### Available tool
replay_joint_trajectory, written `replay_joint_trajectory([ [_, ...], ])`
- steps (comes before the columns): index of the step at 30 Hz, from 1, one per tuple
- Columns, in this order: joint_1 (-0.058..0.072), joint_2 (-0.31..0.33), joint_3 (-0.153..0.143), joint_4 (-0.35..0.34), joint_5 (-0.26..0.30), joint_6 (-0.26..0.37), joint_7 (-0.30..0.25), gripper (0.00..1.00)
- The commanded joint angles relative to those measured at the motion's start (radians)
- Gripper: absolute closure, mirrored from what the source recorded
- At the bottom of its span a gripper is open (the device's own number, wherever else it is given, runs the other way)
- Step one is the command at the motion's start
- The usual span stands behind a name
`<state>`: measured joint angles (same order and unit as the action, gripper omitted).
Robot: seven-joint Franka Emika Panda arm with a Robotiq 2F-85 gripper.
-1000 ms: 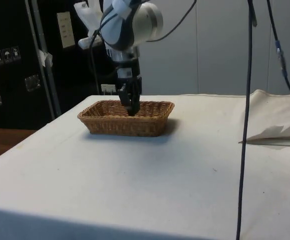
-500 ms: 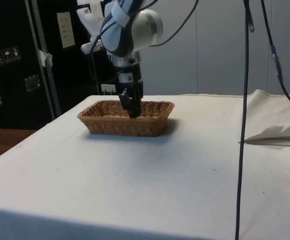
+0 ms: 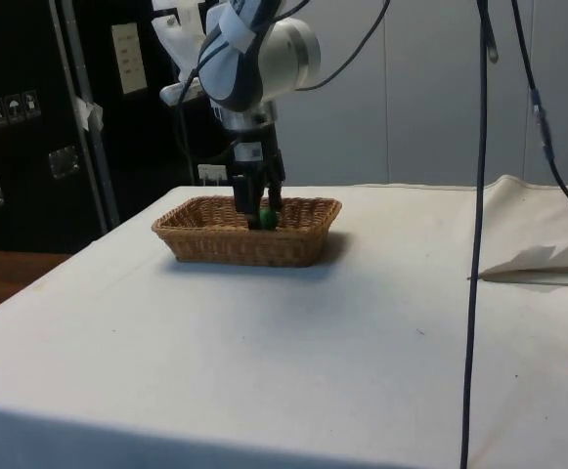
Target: Pick up the ball and place it into the basket.
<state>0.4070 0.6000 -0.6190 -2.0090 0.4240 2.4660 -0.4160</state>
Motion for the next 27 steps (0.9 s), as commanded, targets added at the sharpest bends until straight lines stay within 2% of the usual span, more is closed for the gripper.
replay_joint_trajectory([
  [1, -0.004, -0.006, 0.004, -0.004, 0.006, 0.002, -0.008, 0.00],
  [2, 0.000, 0.000, 0.000, 0.000, 0.000, 0.000, 0.000, 0.00],
  [3, -0.005, -0.006, 0.004, -0.003, 0.006, 0.002, -0.009, 0.00],
  [4, 0.003, -0.013, -0.007, -0.003, -0.003, -0.007, 0.001, 0.00],
  [6, 0.010, -0.021, -0.017, -0.003, -0.010, -0.012, 0.010, 0.00],
  [11, 0.021, -0.058, -0.034, -0.013, -0.020, -0.029, 0.038, 0.00],
  [12, 0.008, -0.050, -0.020, -0.006, -0.008, -0.025, 0.024, 0.00],
  [13, 0.021, -0.067, -0.036, -0.016, -0.024, -0.032, 0.045, 0.00],
  [17, 0.020, -0.109, -0.038, -0.027, -0.049, -0.044, 0.083, 0.00],
  [19, 0.024, -0.131, -0.045, -0.030, -0.057, -0.055, 0.102, 0.00],
  [20, 0.013, -0.127, -0.033, -0.025, -0.044, -0.052, 0.087, 0.00],
  [21, 0.024, -0.138, -0.046, -0.031, -0.059, -0.058, 0.107, 0.00],
  [27, 0.027, -0.189, -0.049, -0.041, -0.083, -0.083, 0.150, 0.00],
])
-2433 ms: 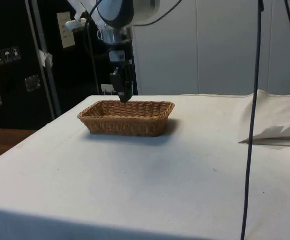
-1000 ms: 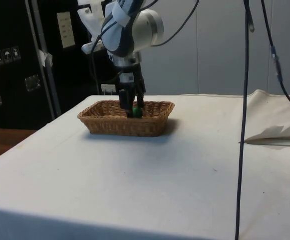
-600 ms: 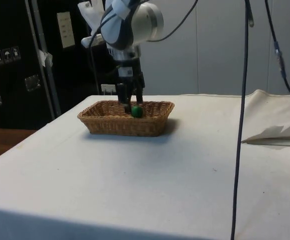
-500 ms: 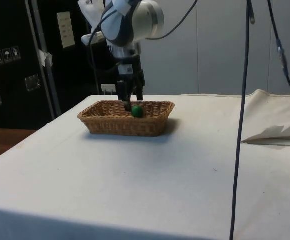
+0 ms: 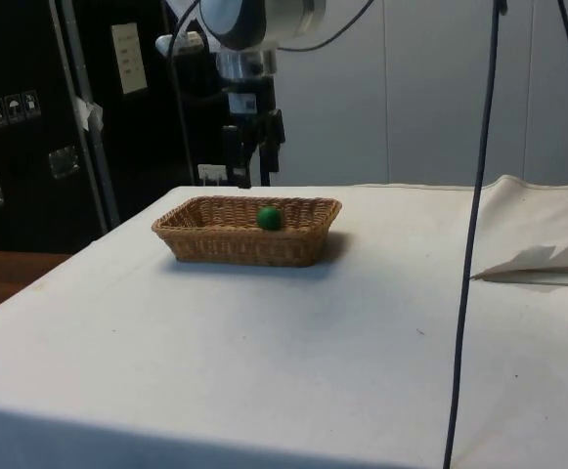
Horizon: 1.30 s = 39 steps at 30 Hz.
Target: Pick up the ball and place it into the basket.
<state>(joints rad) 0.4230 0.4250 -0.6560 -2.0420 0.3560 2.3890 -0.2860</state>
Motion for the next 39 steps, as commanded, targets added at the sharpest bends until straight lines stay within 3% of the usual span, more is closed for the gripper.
replay_joint_trajectory([
  [1, 0.001, -0.020, 0.000, -0.006, -0.010, -0.010, 0.016, 0.00],
  [2, 0.012, -0.031, -0.010, -0.013, -0.024, -0.014, 0.034, 0.00],
  [7, 0.022, -0.064, 0.002, -0.020, -0.042, -0.034, 0.075, 0.00],
  [8, 0.010, -0.061, 0.007, -0.017, -0.032, -0.032, 0.057, 0.00],
  [9, 0.023, -0.068, 0.005, -0.020, -0.045, -0.037, 0.081, 0.00],
  [14, 0.037, -0.087, 0.029, -0.020, -0.067, -0.060, 0.129, 0.00],
  [15, 0.026, -0.083, 0.035, -0.017, -0.054, -0.054, 0.113, 0.00],
  [16, 0.038, -0.089, 0.033, -0.020, -0.069, -0.063, 0.136, 0.00],
  [20, 0.046, -0.100, 0.058, -0.019, -0.080, -0.075, 0.168, 0.00],
  [22, 0.048, -0.103, 0.068, -0.019, -0.082, -0.076, 0.179, 0.00],
  [23, 0.039, -0.100, 0.073, -0.017, -0.071, -0.072, 0.166, 0.00],
  [24, 0.048, -0.103, 0.072, -0.019, -0.082, -0.077, 0.183, 0.00],
  [26, 0.053, -0.106, 0.086, -0.018, -0.084, -0.079, 0.200, 0.00],
  [30, 0.057, -0.110, 0.107, -0.017, -0.085, -0.080, 0.219, 0.00],
  [31, 0.047, -0.107, 0.114, -0.016, -0.073, -0.073, 0.206, 0.00],
  [32, 0.058, -0.113, 0.112, -0.016, -0.088, -0.081, 0.225, 0.00],
  [33, 0.060, -0.116, 0.117, -0.015, -0.092, -0.083, 0.230, 0.00],
  [39, 0.060, -0.146, 0.141, -0.002, -0.133, -0.105, 0.258, 0.00],
])
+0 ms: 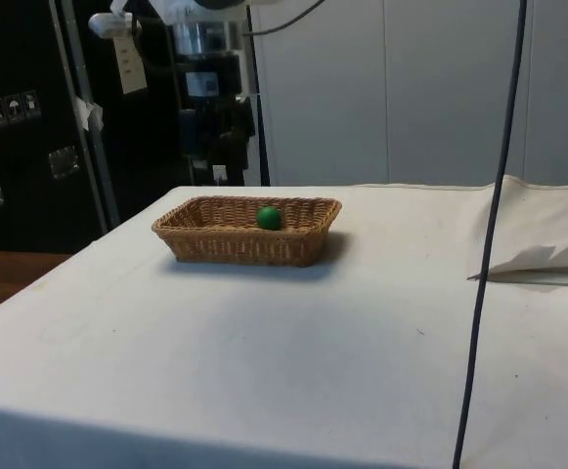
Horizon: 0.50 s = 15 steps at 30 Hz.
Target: Pick up the ball and place it into the basket.
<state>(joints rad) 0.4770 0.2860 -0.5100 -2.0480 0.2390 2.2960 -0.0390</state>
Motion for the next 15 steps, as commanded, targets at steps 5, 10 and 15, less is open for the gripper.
replay_joint_trajectory([
  [5, 0.006, -0.024, 0.002, 0.011, -0.035, -0.027, 0.010, 0.00],
  [10, 0.004, -0.048, 0.011, 0.014, -0.058, -0.033, 0.001, 0.00],
  [15, 0.002, -0.061, 0.014, 0.017, -0.060, -0.032, -0.026, 0.00],
])
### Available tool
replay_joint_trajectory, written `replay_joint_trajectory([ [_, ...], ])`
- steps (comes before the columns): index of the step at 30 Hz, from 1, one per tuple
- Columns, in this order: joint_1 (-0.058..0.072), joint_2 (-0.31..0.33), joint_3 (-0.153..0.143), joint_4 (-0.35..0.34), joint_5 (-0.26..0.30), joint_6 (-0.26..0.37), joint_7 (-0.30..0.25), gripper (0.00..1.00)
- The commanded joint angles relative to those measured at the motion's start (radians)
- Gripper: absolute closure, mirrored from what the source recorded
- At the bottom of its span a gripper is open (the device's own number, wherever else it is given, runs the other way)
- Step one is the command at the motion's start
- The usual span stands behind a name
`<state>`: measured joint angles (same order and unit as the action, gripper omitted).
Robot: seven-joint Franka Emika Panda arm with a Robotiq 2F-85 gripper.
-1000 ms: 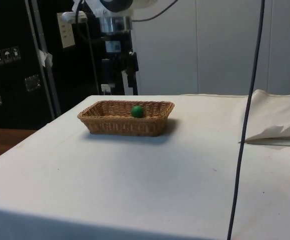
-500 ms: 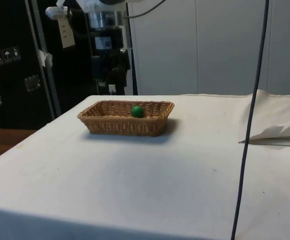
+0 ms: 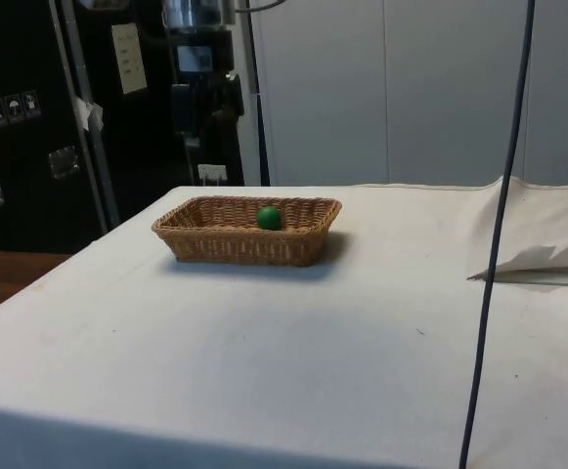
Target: Pick up the ball and place it into the basket.
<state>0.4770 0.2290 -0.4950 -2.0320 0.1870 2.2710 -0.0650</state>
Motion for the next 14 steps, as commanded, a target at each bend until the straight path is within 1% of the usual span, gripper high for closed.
replay_joint_trajectory([
  [1, 0.002, -0.006, -0.001, 0.001, -0.008, -0.006, -0.006, 0.00],
  [5, 0.003, -0.013, 0.001, 0.004, -0.008, -0.007, -0.026, 0.00],
  [6, 0.000, -0.009, 0.001, 0.003, 0.000, 0.000, -0.029, 0.00],
  [8, 0.004, -0.017, 0.005, 0.008, -0.008, -0.008, -0.040, 0.00],
  [11, 0.004, -0.020, 0.010, 0.013, -0.008, -0.010, -0.052, 0.00],
  [13, 0.003, -0.022, 0.015, 0.017, -0.009, -0.012, -0.061, 0.00],
  [14, 0.001, -0.019, 0.016, 0.016, 0.000, -0.004, -0.064, 0.00],
])
